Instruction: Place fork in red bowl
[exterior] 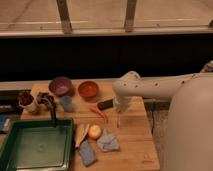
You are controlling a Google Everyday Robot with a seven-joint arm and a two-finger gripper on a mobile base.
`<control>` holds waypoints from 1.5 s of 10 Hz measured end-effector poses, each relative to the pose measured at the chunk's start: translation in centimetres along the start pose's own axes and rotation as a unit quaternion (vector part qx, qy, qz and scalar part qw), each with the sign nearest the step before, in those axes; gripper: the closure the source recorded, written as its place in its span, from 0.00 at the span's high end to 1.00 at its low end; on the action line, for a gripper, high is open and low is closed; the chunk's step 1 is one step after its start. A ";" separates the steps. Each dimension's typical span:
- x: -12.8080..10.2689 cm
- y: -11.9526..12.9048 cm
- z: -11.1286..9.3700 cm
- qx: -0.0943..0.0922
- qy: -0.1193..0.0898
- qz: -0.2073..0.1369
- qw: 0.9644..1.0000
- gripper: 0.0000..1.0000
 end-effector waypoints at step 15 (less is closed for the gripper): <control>-11.8 6.8 -6.9 -0.044 -0.063 -0.083 0.994 0.00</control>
